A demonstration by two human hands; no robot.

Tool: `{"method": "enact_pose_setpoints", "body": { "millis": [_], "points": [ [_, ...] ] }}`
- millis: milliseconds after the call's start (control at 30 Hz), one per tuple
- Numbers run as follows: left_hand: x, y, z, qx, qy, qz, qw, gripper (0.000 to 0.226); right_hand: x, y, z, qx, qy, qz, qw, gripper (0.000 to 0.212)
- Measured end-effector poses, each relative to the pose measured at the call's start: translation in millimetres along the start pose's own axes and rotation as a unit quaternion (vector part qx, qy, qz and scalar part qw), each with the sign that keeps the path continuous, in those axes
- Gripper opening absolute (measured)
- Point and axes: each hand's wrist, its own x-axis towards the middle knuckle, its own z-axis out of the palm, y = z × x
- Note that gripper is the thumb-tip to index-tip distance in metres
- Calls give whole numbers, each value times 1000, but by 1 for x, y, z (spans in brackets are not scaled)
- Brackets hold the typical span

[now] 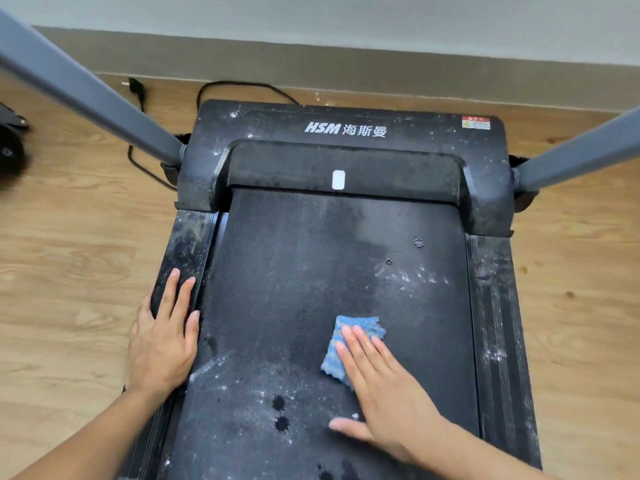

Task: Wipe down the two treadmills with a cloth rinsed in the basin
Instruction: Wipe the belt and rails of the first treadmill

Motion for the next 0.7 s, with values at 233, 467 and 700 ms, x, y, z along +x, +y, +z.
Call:
{"method": "enact_pose_setpoints", "body": {
  "millis": [233, 467, 700],
  "points": [
    [0, -1, 0, 13, 3, 2, 1000, 63, 149, 113, -99, 12, 23, 153, 988, 128],
    [-2, -2, 4, 14, 18, 6, 1000, 64, 47, 56, -32, 22, 43, 62, 997, 124],
    [1, -5, 4, 9, 10, 4, 1000, 63, 19, 64, -17, 21, 49, 93, 994, 117]
  ]
}}
